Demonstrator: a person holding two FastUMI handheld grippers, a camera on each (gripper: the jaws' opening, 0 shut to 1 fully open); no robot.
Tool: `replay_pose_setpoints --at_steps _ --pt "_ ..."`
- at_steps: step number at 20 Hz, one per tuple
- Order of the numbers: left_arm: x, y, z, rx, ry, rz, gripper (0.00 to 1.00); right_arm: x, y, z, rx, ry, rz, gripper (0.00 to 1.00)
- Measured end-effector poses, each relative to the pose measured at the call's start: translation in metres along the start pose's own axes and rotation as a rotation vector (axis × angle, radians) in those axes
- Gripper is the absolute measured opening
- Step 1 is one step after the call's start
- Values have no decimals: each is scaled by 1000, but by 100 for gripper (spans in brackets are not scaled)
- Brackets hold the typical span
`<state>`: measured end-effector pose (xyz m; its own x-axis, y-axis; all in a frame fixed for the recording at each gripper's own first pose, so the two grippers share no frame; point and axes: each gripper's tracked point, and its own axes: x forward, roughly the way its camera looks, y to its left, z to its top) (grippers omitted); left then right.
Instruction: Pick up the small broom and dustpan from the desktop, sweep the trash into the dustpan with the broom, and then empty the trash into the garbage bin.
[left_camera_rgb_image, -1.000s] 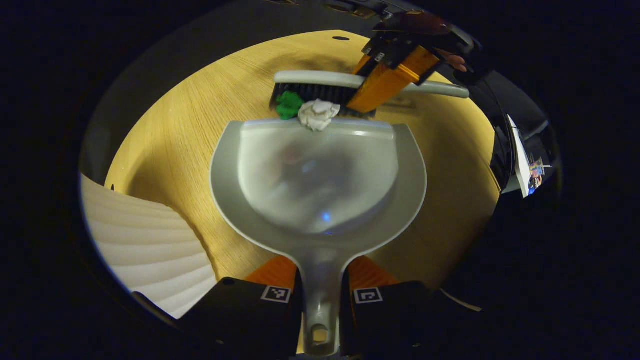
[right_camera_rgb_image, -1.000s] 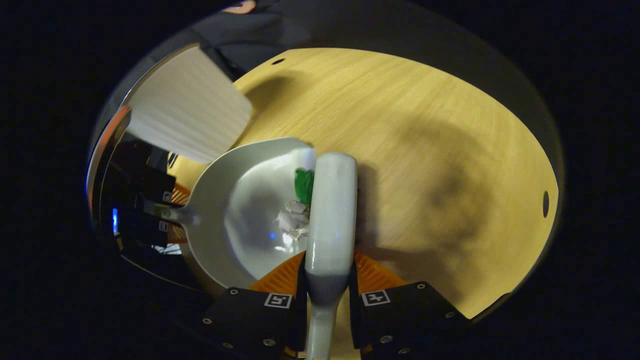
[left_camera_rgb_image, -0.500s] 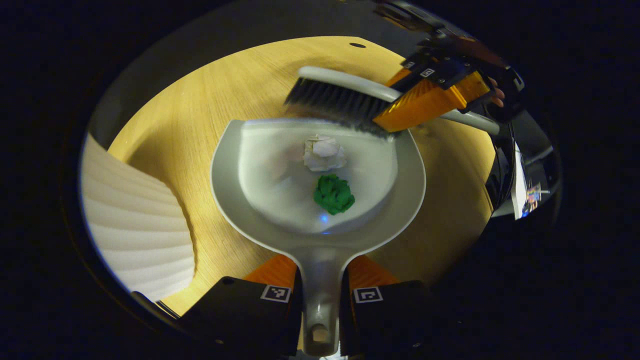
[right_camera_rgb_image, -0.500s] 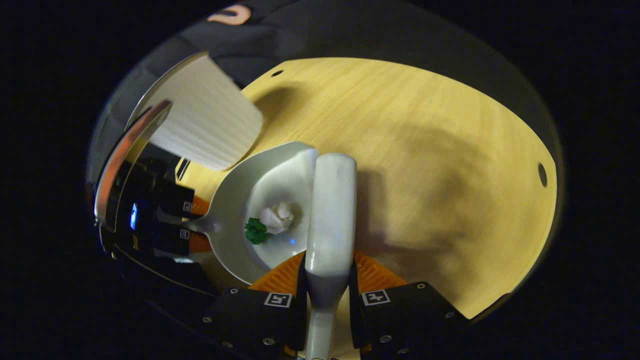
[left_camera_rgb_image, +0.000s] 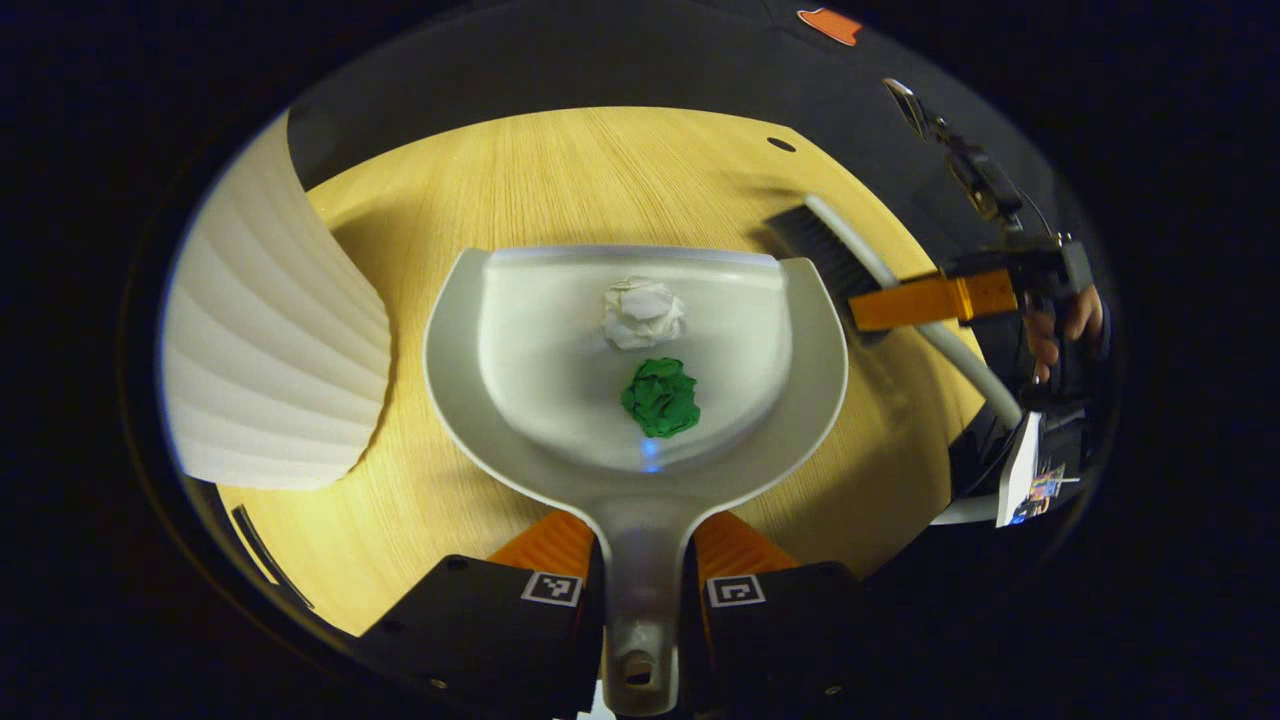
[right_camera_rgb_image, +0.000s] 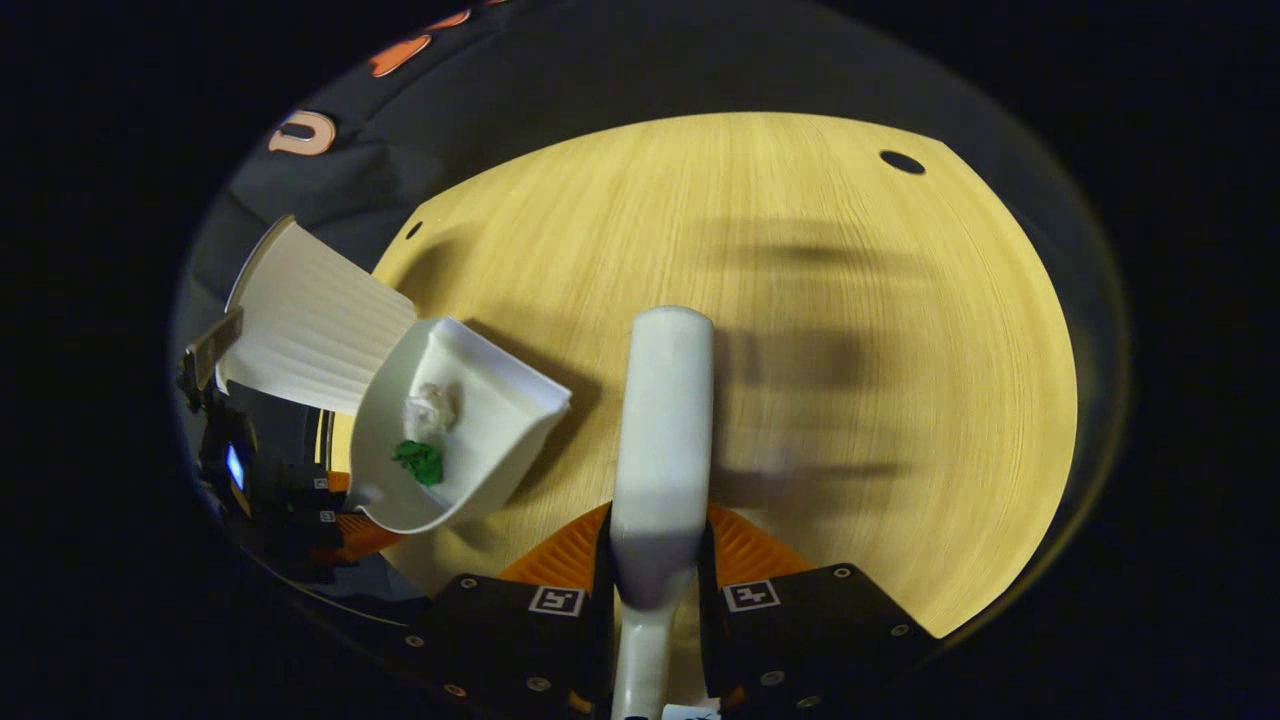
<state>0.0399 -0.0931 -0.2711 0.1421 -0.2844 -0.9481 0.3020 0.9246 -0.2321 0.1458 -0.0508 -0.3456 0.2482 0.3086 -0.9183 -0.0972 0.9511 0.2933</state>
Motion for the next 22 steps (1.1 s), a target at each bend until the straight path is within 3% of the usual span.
replay_pose_setpoints --at_steps 2,3,5,6,9,13,16,18,22 --pt "-21 -1 3 -6 -17 12 31 16 -5 -20 46 21 -45 36" --pt "-33 -1 7 -11 -30 24 31 22 -5 -29 71 25 -58 26" --pt "-57 -2 14 -19 -54 44 31 32 -5 -38 89 25 -105 46" --pt "-72 -4 17 -30 -69 47 31 29 1 -41 80 26 -123 36" --pt "-117 -11 28 -29 -93 38 31 27 10 -39 37 7 -133 40" --pt "-186 -9 57 16 -135 72 30 26 10 -44 19 4 -135 53" --pt "-246 0 78 -50 -190 66 31 25 11 -43 17 6 -123 68" --pt "-283 28 85 -80 -245 99 31 24 10 -42 13 1 -122 76" --pt "-322 139 60 -139 -198 315 30 25 14 -37 2 -29 -109 91"
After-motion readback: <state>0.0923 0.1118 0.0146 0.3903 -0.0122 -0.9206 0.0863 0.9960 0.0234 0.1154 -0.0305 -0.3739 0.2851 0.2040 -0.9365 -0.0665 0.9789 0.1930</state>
